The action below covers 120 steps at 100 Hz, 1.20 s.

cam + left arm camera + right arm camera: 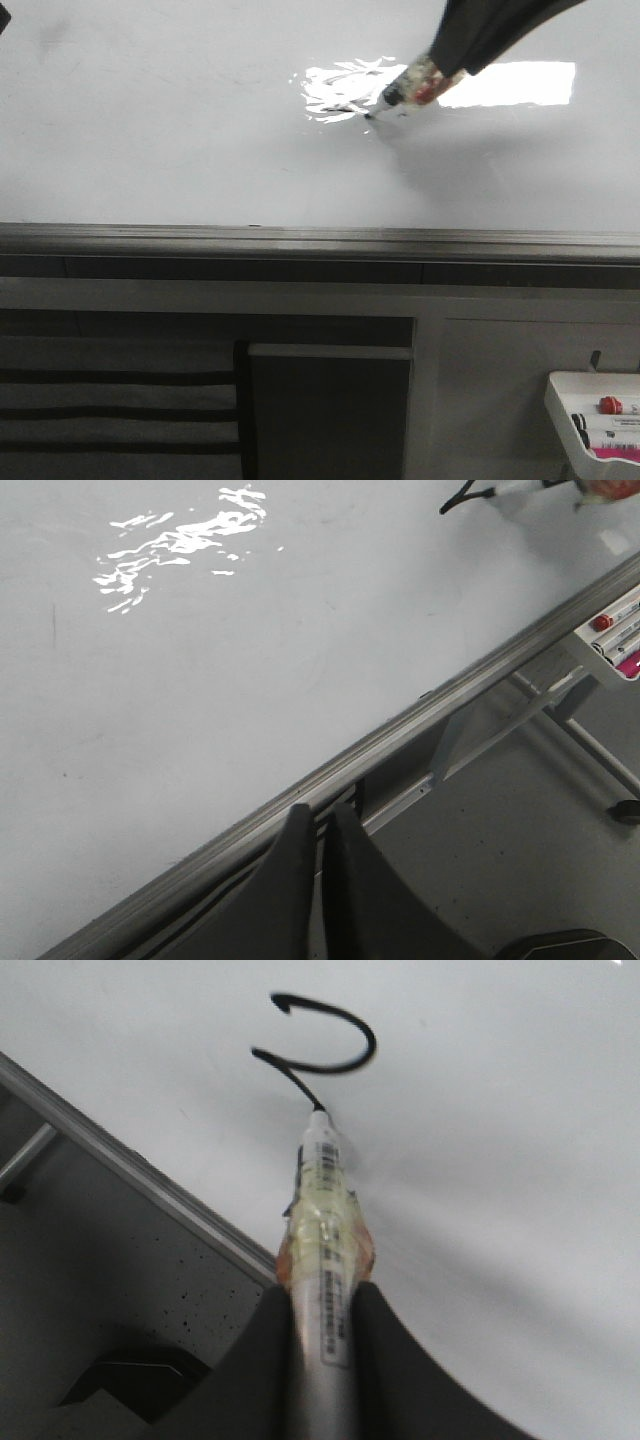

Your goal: Write number 3 on whiteboard

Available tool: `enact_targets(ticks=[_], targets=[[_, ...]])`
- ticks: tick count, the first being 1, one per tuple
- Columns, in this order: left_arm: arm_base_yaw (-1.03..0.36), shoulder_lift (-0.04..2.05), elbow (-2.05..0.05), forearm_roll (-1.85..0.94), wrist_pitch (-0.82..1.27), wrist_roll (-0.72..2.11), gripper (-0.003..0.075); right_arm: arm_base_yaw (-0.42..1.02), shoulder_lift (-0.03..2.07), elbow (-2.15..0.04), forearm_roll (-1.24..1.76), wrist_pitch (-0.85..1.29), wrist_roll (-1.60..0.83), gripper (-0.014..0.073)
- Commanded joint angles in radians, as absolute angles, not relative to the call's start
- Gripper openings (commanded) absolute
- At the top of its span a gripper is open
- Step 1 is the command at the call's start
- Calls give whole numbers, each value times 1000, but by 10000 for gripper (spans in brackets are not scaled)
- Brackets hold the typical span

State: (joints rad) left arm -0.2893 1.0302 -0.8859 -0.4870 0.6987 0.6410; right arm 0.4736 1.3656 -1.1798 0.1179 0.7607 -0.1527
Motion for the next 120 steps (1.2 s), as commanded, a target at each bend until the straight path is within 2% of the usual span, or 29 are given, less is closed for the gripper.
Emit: enact_targets(ticks=[1, 20, 34, 50, 71, 94, 120], targets=[[-288, 1013, -913, -513, 607, 630, -19, 480, 1324, -1156, 149, 717, -150, -61], [-288, 1013, -913, -523, 587, 630, -19, 591, 1384, -1151, 167, 500, -152, -61], [-288, 1013, -913, -523, 581, 630, -19, 629, 1360, -1221, 167, 613, -182, -61], [-288, 1013, -913, -536, 579, 630, -19, 676, 1222, -1179, 153, 715, -323, -61], [-295, 1013, -934, -543, 614, 633, -19, 678, 1096, -1165, -16, 713, -376, -61], [-447, 1013, -1002, -543, 628, 810, -19, 700, 1099, -1165, -9, 717, -706, -61], [-526, 1013, -1009, -543, 604, 873, -19, 848, 1145, -1165, -16, 601, -822, -61]])
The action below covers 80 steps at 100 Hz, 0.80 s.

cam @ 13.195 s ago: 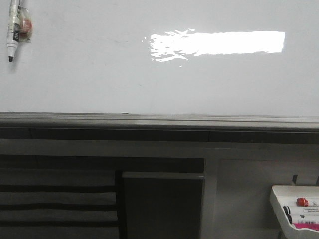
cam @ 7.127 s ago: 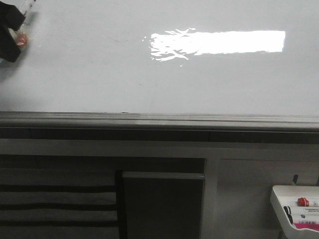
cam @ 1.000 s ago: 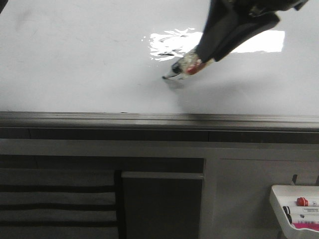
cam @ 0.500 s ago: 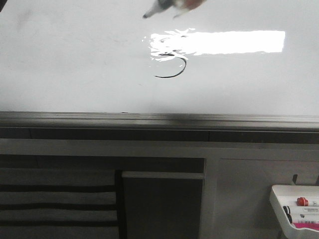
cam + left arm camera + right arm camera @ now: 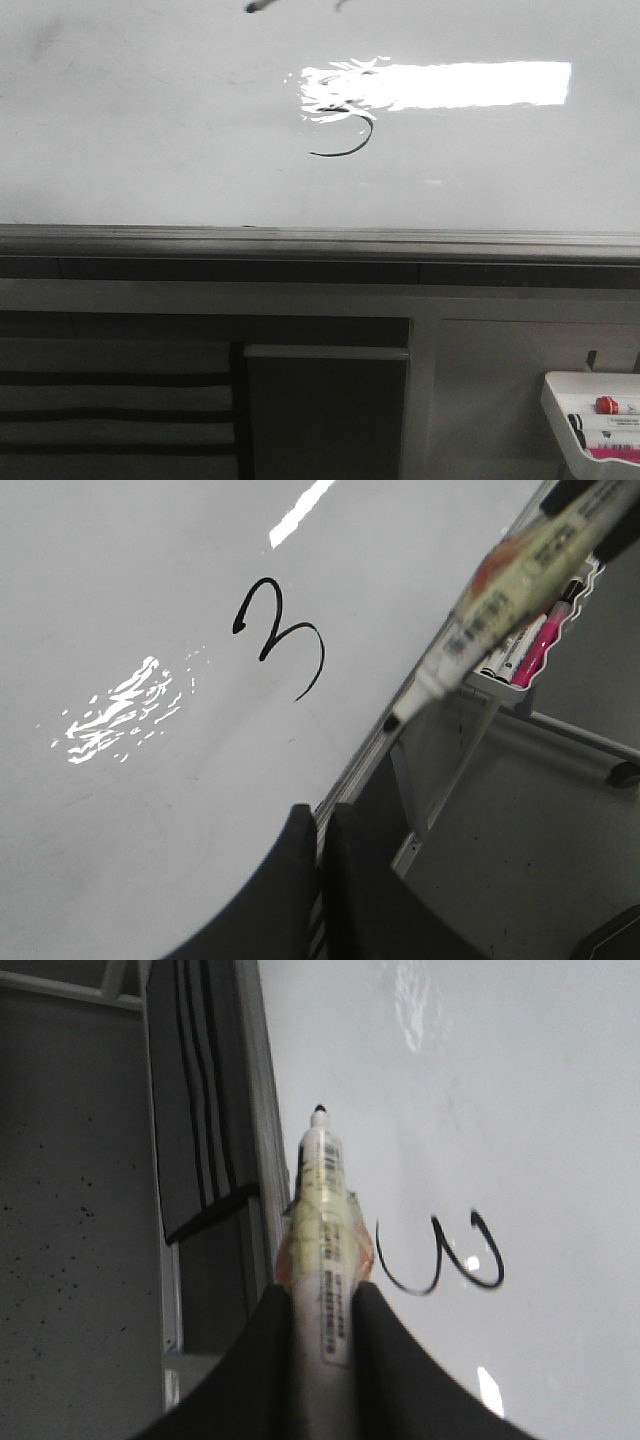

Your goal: Write number 3 on whiteboard

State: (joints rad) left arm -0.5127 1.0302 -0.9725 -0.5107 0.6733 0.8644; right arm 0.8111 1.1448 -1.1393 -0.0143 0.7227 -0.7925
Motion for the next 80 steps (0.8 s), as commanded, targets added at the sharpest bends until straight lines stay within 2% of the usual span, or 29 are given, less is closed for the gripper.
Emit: enact_targets(ticks=[1, 66, 73, 80], targets=[[-526, 1013, -1009, -543, 604, 873, -19, 851, 1146, -1165, -16, 597, -822, -61], [-528, 1013, -1009, -561, 631, 876, -16, 862, 1188, -1165, -13, 499, -822, -61], [-543, 1013, -1009, -507, 631, 910, 19, 862, 1188, -1165, -9, 490, -822, -61], [-566, 1013, -1009, -444, 621, 930, 115, 862, 1188, -1165, -7, 478, -822, -61]])
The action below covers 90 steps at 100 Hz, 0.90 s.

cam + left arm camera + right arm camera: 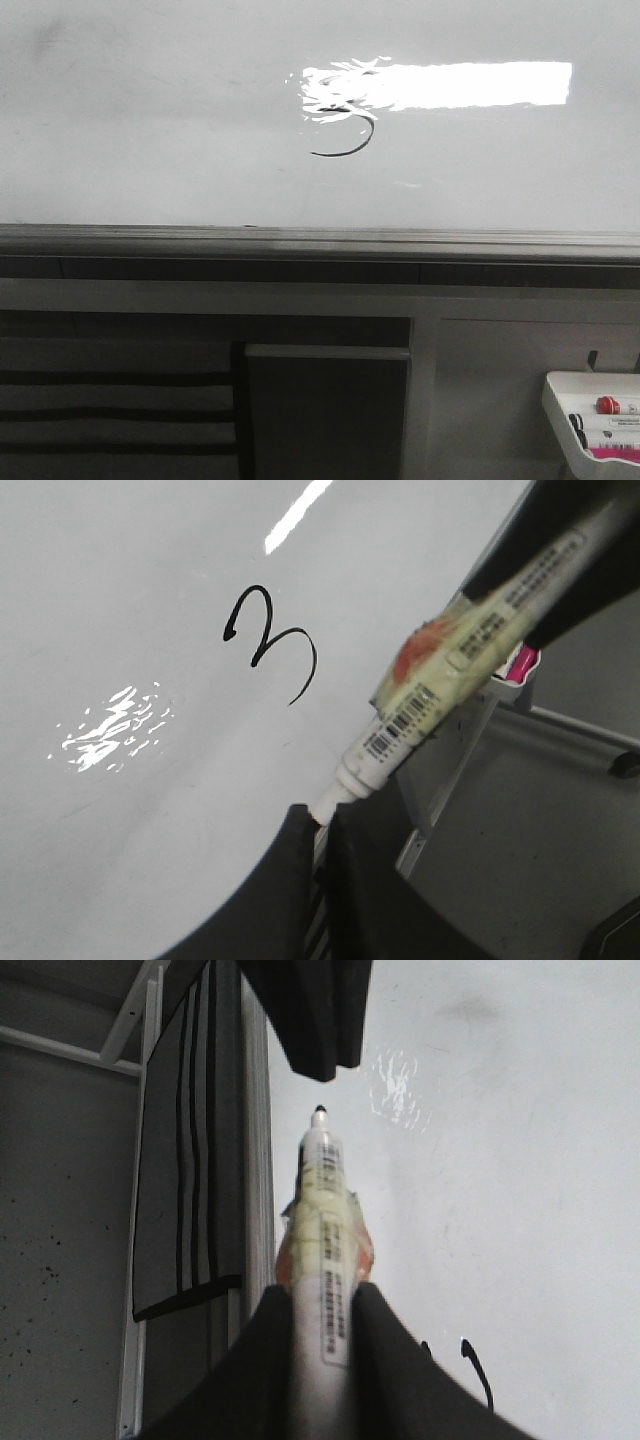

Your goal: Write number 3 on whiteboard

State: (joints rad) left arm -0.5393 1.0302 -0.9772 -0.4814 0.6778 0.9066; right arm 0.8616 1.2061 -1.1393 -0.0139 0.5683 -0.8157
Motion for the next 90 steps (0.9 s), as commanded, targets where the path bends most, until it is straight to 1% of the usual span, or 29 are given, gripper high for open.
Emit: enact_targets(ticks=[1, 5, 7, 8, 9, 10, 15, 17, 22, 40, 53, 67, 90], targets=[[-571, 1013, -1009, -438, 621, 930, 139, 862, 1188, -1165, 0, 478, -822, -61], [-582, 1013, -1009, -400, 617, 930, 209, 862, 1188, -1165, 5, 468, -822, -61], [-589, 1013, -1009, -385, 614, 930, 255, 862, 1190, -1165, 11, 463, -822, -61], [-591, 1013, -1009, -378, 611, 930, 301, 862, 1190, -1165, 15, 460, -822, -61], [-594, 1013, -1009, -376, 608, 930, 301, 862, 1190, -1165, 15, 458, -822, -61], [-597, 1013, -1009, -375, 606, 930, 331, 862, 1190, -1165, 19, 456, -822, -61], [-600, 1013, -1009, -373, 588, 930, 417, 862, 1192, -1165, 19, 454, -822, -61], [-600, 1013, -1009, -373, 578, 930, 442, 862, 1192, -1165, 19, 454, -822, -61], [-600, 1013, -1009, -373, 555, 930, 476, 862, 1192, -1165, 19, 454, -822, -61], [-600, 1013, -1009, -373, 542, 930, 454, 862, 1202, -1165, 19, 417, -853, -61], [-600, 1013, -1009, -375, 542, 930, 426, 862, 1228, -1165, 19, 346, -868, -61], [-600, 1016, -1009, -390, 542, 930, 392, 862, 1246, -1165, 19, 337, -873, -61], [-600, 1056, -1009, -328, 536, 1078, 349, 868, 1246, -1165, 14, 340, -873, -61]])
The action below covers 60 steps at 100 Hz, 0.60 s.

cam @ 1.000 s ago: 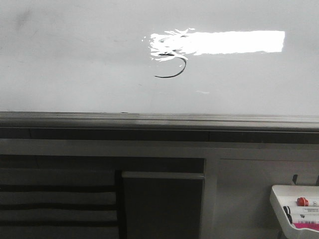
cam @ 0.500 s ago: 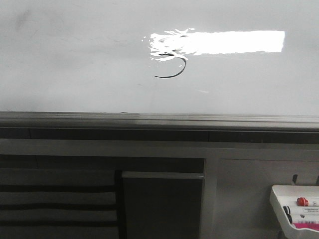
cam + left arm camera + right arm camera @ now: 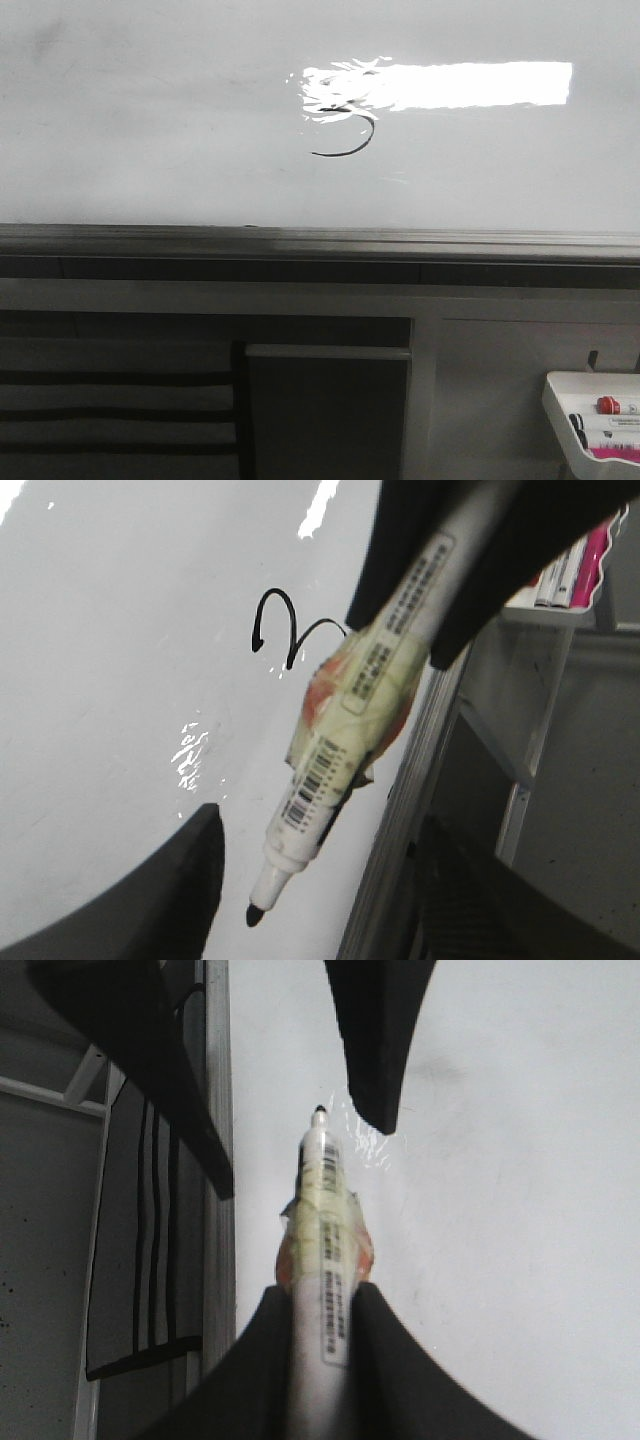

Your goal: Write number 3 on whiteboard

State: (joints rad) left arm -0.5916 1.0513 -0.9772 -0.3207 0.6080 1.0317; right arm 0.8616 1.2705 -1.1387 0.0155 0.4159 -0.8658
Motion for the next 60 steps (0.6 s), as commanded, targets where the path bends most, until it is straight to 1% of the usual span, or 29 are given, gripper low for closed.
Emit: enact_targets(ticks=[1, 13, 27, 46, 60], targets=[[-600, 1059, -1009, -328, 533, 1078, 348, 867, 1246, -1165, 14, 340, -873, -61], [-600, 1082, -1011, -319, 504, 1080, 323, 875, 1246, -1165, 0, 340, -875, -61], [-600, 1087, -1011, -321, 491, 1080, 277, 875, 1246, -1165, -28, 343, -875, -61], [-600, 1087, -1011, -321, 491, 1080, 158, 875, 1250, -1165, -28, 341, -875, -61], [-600, 1087, -1011, -321, 491, 1080, 90, 875, 1254, -1165, -28, 341, -875, -61]])
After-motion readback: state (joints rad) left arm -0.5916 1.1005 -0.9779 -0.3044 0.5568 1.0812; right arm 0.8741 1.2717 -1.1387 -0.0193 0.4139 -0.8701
